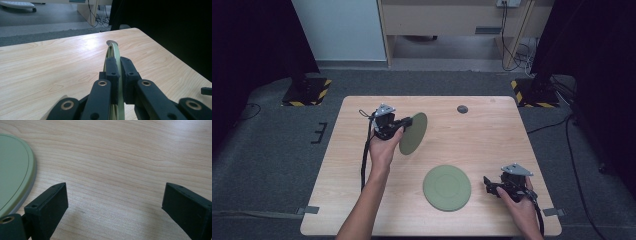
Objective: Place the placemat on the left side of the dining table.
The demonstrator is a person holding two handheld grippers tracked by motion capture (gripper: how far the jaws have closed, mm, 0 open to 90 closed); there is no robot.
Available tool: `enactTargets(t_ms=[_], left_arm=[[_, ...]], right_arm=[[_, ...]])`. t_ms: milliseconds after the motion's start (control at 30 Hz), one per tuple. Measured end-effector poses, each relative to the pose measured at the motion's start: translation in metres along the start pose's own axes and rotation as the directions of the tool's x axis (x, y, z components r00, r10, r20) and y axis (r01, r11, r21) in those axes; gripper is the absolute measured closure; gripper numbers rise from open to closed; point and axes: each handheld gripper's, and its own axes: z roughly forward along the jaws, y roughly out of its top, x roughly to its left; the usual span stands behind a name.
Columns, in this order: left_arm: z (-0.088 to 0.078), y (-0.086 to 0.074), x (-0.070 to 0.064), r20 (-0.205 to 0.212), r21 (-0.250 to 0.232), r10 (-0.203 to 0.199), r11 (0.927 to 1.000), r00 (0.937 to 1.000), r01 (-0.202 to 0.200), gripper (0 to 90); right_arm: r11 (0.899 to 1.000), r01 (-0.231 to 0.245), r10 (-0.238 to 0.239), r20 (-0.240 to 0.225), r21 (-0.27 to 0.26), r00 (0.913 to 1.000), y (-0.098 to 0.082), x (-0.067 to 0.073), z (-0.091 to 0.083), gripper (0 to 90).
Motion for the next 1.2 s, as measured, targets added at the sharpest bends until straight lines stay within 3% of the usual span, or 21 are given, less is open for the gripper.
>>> enactTargets(t_ms=[433,1200], left_arm=[[-0.007,0.001,0.006,-0.016,-0.004,0.0,1.0,0.9999,0.0,85.5],[-0.031,-0.006,0.035,-0.063,-0.017,-0.026,0.9995,0.9977,0.025,85.4]], right_arm=[[1.0,0.004,-0.004,-0.002,0.005,1.0,0.0,0.0,0.001,6.7],[1.0,0.001,-0.001,0.001,0.01,1.0,-0.001,0.0,0.002,6.7]])
